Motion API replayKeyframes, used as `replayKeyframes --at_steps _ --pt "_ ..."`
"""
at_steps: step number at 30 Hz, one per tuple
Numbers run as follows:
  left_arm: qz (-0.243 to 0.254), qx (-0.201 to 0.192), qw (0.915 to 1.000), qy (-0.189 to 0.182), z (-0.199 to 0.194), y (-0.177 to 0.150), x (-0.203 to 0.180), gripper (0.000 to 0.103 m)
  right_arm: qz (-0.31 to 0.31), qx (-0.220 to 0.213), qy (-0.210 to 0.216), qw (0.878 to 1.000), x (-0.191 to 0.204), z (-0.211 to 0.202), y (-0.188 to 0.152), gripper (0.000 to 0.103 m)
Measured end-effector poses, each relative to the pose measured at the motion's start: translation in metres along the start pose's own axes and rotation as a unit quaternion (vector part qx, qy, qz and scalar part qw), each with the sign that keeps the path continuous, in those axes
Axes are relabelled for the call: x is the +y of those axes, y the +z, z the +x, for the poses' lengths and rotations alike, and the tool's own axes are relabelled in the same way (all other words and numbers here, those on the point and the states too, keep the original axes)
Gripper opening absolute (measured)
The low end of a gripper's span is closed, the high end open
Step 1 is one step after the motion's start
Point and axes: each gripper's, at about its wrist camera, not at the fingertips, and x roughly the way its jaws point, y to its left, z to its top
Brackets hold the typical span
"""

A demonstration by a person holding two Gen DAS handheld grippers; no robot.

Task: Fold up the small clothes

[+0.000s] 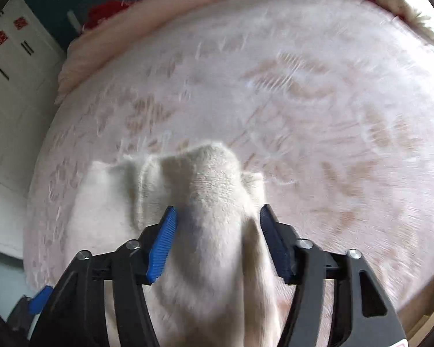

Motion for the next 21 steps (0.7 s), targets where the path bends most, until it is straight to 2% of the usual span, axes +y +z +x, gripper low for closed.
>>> replayKeyframes --at_steps 1,4,5,6,7,8,10,11,14,17,19,20,21 --pt "0.0 0.009 1.0 0.003 0.008 -0.001 -0.001 0.057 -0.009 0.01 0.01 1.0 0.004 0.003 0.002 0.014" --pt "0.005 0.015 0.9996 0.025 0.021 -0.006 0.001 0.057 -0.01 -0.057 0.062 0.996 0.005 -0.035 0.005 0.013" --pt "0.013 0.015 0.9993 0.032 0.023 -0.006 0.0 0.057 0.0 -0.059 0.054 0.997 -0.006 -0.03 0.007 0.013" --pt "0.018 0.015 0.9991 0.035 0.024 -0.007 -0.001 0.057 0.008 -0.032 0.038 0.999 -0.018 -0.013 0.008 0.014" --pt "0.027 0.015 0.9988 0.037 0.026 -0.008 -0.004 0.057 0.011 0.015 0.027 0.999 -0.029 0.014 0.006 0.016" --pt "0.033 0.017 0.9985 0.041 0.029 -0.008 -0.006 0.057 0.015 0.026 0.041 0.999 -0.038 0.021 0.001 0.017" --pt "0.043 0.017 0.9975 0.052 0.028 -0.009 -0.009 0.058 0.037 0.005 0.07 0.997 -0.044 -0.004 0.002 0.024" --pt "0.042 0.017 0.9977 0.051 0.027 -0.009 -0.008 0.058 0.049 -0.02 0.077 0.996 -0.044 -0.03 -0.001 0.027" --pt "0.031 0.015 0.9986 0.039 0.025 -0.01 -0.003 0.058 0.03 -0.079 0.079 0.993 -0.039 -0.1 -0.028 0.027" --pt "0.03 0.016 0.9986 0.039 0.026 -0.009 -0.003 0.06 0.012 -0.067 0.107 0.992 -0.03 -0.125 -0.072 0.027" --pt "0.033 0.012 0.9984 0.044 0.026 -0.01 -0.006 0.061 -0.013 -0.029 0.083 0.996 -0.013 -0.099 -0.102 0.022" --pt "0.034 0.011 0.9982 0.048 0.026 -0.011 -0.007 0.062 -0.039 0.0 0.026 0.999 -0.014 -0.073 -0.119 0.018" --pt "0.035 0.01 0.9982 0.048 0.026 -0.011 -0.009 0.063 -0.052 0.012 -0.015 0.998 -0.015 -0.054 -0.122 0.025"
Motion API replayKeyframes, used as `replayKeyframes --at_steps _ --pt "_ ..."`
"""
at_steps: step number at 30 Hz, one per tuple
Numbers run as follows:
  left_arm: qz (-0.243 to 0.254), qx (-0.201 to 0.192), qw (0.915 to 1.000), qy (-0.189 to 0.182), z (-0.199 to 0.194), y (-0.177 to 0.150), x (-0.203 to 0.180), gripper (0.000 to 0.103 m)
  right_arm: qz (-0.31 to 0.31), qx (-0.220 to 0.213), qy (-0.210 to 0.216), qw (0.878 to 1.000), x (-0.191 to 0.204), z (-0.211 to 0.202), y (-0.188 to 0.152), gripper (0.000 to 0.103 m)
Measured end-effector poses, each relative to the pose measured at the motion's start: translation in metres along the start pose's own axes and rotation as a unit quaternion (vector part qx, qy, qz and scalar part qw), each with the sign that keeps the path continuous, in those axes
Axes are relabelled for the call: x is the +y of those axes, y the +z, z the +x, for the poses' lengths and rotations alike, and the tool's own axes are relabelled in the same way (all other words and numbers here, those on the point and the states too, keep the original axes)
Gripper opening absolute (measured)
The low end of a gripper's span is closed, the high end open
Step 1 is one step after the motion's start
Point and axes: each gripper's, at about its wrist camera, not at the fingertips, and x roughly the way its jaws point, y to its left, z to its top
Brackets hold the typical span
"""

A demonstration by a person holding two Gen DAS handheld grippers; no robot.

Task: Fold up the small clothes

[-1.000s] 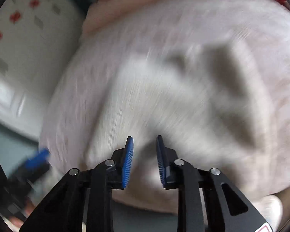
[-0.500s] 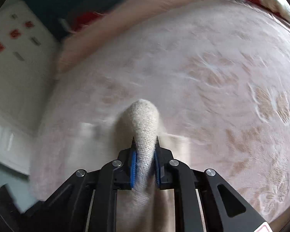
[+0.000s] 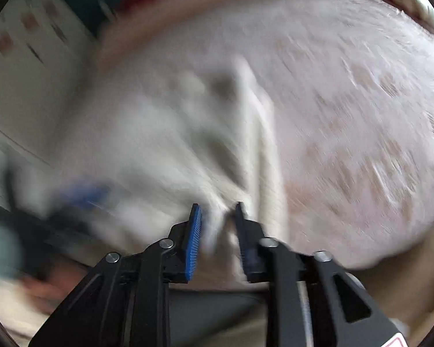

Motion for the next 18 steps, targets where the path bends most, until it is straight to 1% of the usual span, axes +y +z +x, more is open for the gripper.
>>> replayKeyframes --at_steps 1,2,3,4,5,6,7,9,10,11,12,13,15,17,18 --pt "0.006 0.001 1.0 -0.005 -0.001 -0.001 -0.003 0.063 -0.003 0.011 -0.021 1.0 -0.005 0.013 -0.007 0.028" --pt "0.016 0.002 0.9999 0.003 -0.003 -0.002 -0.005 0.064 0.03 0.0 0.004 1.0 -0.012 0.006 -0.01 0.028" --pt "0.025 0.002 0.9996 0.011 -0.005 -0.002 -0.006 0.064 0.051 -0.007 0.021 0.998 -0.015 -0.002 -0.008 0.028" --pt "0.03 0.001 0.9995 0.011 -0.009 -0.003 -0.006 0.064 0.061 -0.019 0.029 0.998 -0.015 -0.013 -0.004 0.028" --pt "0.027 0.002 0.9996 0.008 -0.012 -0.004 -0.005 0.065 0.063 -0.034 0.033 0.997 -0.014 -0.024 0.0 0.03" --pt "0.016 0.003 0.9999 0.005 -0.015 -0.006 -0.001 0.066 0.059 -0.041 0.036 0.997 -0.013 -0.029 0.001 0.033" --pt "0.0 0.005 1.0 -0.001 -0.017 -0.008 0.002 0.067 0.055 -0.038 0.043 0.997 -0.013 -0.029 0.002 0.035" --pt "-0.021 0.004 0.9997 -0.005 -0.019 -0.012 0.007 0.068 0.063 -0.02 0.049 0.997 -0.018 -0.02 0.0 0.036" --pt "-0.026 0.005 0.9996 -0.003 -0.02 -0.014 0.008 0.068 0.065 -0.016 0.053 0.996 -0.015 -0.014 -0.003 0.024" --pt "-0.026 0.006 0.9996 -0.002 -0.02 -0.015 0.008 0.068 0.062 -0.007 0.054 0.997 -0.021 0.005 -0.001 0.017" --pt "-0.023 0.008 0.9997 0.0 -0.02 -0.016 0.008 0.069 0.06 -0.004 0.046 0.997 -0.02 0.01 -0.009 0.016" --pt "-0.018 0.011 0.9998 0.002 -0.02 -0.017 0.006 0.07 0.06 -0.002 0.04 0.997 -0.024 0.02 -0.007 0.015" --pt "-0.016 0.019 0.9997 0.001 -0.017 -0.019 0.006 0.074 0.079 0.001 0.049 0.996 -0.035 0.029 -0.006 0.014" --pt "-0.029 0.031 0.9991 0.0 -0.012 -0.023 0.009 0.076 0.093 0.003 0.058 0.994 -0.038 0.032 -0.003 0.017" --pt "-0.038 0.035 0.9987 -0.003 -0.012 -0.023 0.011 0.076 0.091 0.004 0.063 0.994 -0.035 0.031 -0.002 0.018"
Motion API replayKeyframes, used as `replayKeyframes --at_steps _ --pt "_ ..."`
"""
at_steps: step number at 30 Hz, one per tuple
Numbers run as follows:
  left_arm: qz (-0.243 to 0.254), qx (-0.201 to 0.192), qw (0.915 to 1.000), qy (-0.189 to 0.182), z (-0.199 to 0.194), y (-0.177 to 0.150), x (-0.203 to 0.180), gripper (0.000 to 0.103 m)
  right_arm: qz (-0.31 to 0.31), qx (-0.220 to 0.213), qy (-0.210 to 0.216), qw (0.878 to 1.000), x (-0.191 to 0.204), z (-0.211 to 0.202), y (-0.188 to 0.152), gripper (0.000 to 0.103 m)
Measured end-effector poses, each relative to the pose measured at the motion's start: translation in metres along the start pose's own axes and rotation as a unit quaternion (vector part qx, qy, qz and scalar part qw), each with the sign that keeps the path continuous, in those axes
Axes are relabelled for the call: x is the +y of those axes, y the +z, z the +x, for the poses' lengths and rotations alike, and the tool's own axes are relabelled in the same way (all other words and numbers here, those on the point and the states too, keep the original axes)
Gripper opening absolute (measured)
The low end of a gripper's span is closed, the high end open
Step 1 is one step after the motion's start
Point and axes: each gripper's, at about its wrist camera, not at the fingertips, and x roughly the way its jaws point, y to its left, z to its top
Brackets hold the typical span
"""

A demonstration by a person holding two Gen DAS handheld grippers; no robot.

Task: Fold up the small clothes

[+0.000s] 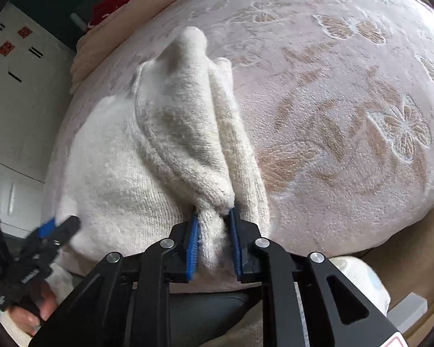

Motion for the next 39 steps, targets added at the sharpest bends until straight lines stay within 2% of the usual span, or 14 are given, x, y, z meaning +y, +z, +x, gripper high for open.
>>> replayKeyframes --at_steps 3,5,6,12,16,24,30,33,35,39 --pt "-0.032 0.009 0.9994 -0.012 -0.005 0.002 0.008 0.077 0.003 -0.012 0.016 1.0 0.007 -0.018 -0.001 0.033" --pt "-0.045 0.011 0.9989 -0.011 -0.01 0.003 0.011 0.084 0.015 -0.026 0.016 0.999 0.007 -0.032 -0.005 0.065" --pt "-0.05 0.009 0.9987 -0.008 -0.013 0.003 0.013 0.086 0.02 -0.033 0.011 0.999 0.005 -0.036 -0.006 0.069" --pt "-0.079 0.014 0.9968 -0.008 -0.015 0.012 0.017 0.089 0.042 -0.024 0.021 0.999 -0.003 -0.027 0.008 0.071" --pt "-0.077 0.018 0.9969 -0.003 -0.008 0.021 0.014 0.09 0.048 -0.014 0.032 0.998 -0.001 -0.009 0.021 0.071" --pt "-0.086 0.057 0.9944 -0.021 0.025 0.031 0.009 0.094 0.045 -0.001 0.035 0.998 0.004 0.018 0.033 0.083" --pt "-0.105 0.072 0.9916 -0.025 0.049 0.038 0.011 0.098 0.067 -0.002 0.071 0.995 -0.007 0.031 0.037 0.089" --pt "-0.122 0.078 0.9887 -0.039 0.06 0.04 0.014 0.098 0.059 -0.006 0.077 0.995 -0.005 0.035 0.04 0.091" --pt "-0.131 0.079 0.9868 -0.052 0.065 0.04 0.017 0.098 0.056 -0.007 0.087 0.995 -0.003 0.038 0.043 0.096" --pt "-0.153 0.086 0.9805 -0.087 0.076 0.041 0.025 0.098 0.045 -0.009 0.093 0.995 0.003 0.045 0.05 0.096"
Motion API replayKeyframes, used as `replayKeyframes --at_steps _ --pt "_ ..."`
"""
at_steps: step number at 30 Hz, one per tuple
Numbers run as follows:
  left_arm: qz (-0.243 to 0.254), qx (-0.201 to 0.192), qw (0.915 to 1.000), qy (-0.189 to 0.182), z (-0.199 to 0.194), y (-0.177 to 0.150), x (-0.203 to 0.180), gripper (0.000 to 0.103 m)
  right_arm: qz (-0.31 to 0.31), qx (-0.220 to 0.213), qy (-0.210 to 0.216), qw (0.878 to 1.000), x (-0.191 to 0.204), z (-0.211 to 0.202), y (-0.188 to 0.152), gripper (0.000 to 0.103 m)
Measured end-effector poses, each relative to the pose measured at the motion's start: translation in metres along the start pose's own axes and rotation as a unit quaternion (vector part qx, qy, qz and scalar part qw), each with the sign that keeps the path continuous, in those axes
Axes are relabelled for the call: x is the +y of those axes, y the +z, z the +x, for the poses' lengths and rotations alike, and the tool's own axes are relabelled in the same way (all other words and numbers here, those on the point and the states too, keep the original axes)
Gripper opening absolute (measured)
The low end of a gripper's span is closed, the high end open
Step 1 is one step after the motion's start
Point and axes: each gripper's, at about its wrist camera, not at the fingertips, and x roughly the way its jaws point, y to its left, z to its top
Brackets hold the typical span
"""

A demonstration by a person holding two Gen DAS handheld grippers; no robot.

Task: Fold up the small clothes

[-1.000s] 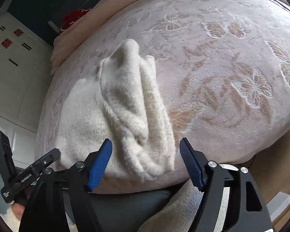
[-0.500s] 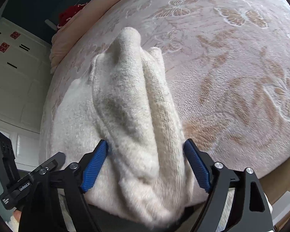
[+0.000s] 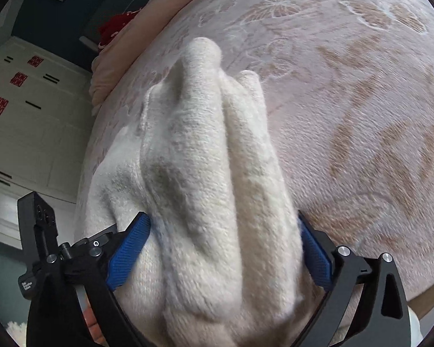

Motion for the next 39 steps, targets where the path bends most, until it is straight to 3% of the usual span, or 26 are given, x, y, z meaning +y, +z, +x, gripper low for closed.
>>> replayKeyframes --at_steps 3,5,6,7,8,9,11,16,19,21,26,28,29,30,31,32,33,35,39 --pt "-0.004 0.008 0.9999 -0.011 0.002 0.003 0.002 0.098 0.002 0.0 0.005 1.0 0.004 0.005 0.005 0.092" --pt "-0.003 0.014 0.9997 -0.019 -0.001 0.003 0.0 0.097 0.016 0.006 0.018 1.0 0.007 0.008 0.008 0.064" --pt "-0.004 0.012 0.9996 -0.025 -0.006 0.003 0.0 0.088 0.024 0.01 0.024 0.999 0.008 0.008 0.011 0.057" --pt "-0.001 0.01 0.9996 -0.028 -0.01 0.004 -0.001 0.082 0.031 0.012 0.029 0.999 0.01 0.005 0.012 0.043" --pt "0.004 0.008 0.9995 -0.031 -0.014 0.005 -0.003 0.068 0.036 0.012 0.034 0.999 0.011 0.002 0.013 0.04" --pt "0.008 0.007 0.9992 -0.038 -0.02 0.004 -0.005 0.058 0.039 0.012 0.04 0.998 0.014 -0.002 0.014 0.039" --pt "0.023 0.003 0.9984 -0.051 -0.036 0.002 -0.009 0.054 0.031 0.012 0.042 0.999 0.02 -0.012 0.012 0.038" --pt "0.038 0.032 0.997 -0.059 -0.049 -0.019 -0.012 0.055 0.028 0.027 0.046 0.998 0.016 -0.032 -0.013 0.041" --pt "0.041 0.057 0.9968 -0.038 -0.03 -0.037 -0.009 0.068 0.045 0.044 0.026 0.998 -0.003 -0.024 -0.027 0.051" --pt "0.029 0.055 0.9975 -0.033 -0.019 -0.039 -0.004 0.084 0.058 0.037 0.041 0.997 -0.009 -0.019 -0.03 0.06" --pt "0.006 0.052 0.9977 -0.043 -0.005 -0.03 0.0 0.095 0.059 0.033 0.043 0.997 -0.007 -0.007 -0.026 0.073" --pt "0.001 0.049 0.9978 -0.045 -0.004 -0.028 -0.001 0.096 0.061 0.031 0.042 0.997 -0.003 -0.003 -0.025 0.073" --pt "0.003 0.048 0.9979 -0.044 -0.004 -0.028 -0.004 0.094 0.063 0.029 0.041 0.997 -0.004 -0.003 -0.024 0.068" --pt "0.011 0.045 0.998 -0.043 -0.006 -0.028 -0.007 0.086 0.063 0.026 0.039 0.997 -0.001 -0.004 -0.023 0.062" --pt "0.026 0.039 0.9983 -0.035 -0.011 -0.028 -0.014 0.081 0.062 0.023 0.039 0.997 0.0 -0.005 -0.025 0.049" --pt "0.039 0.034 0.9982 -0.03 -0.015 -0.028 -0.019 0.069 0.06 0.018 0.038 0.997 0.004 -0.009 -0.026 0.043" --pt "0.053 0.026 0.9979 -0.025 -0.022 -0.03 -0.023 0.06 0.057 0.014 0.035 0.998 0.009 -0.012 -0.027 0.041" --pt "0.082 0.012 0.9965 -0.014 -0.035 -0.03 -0.038 0.054 0.044 0.0 0.028 0.999 0.023 -0.025 -0.029 0.038" --pt "0.121 -0.033 0.9921 -0.004 -0.08 -0.027 -0.058 0.052 0.022 -0.033 0.033 0.999 0.053 -0.057 -0.028 0.038"
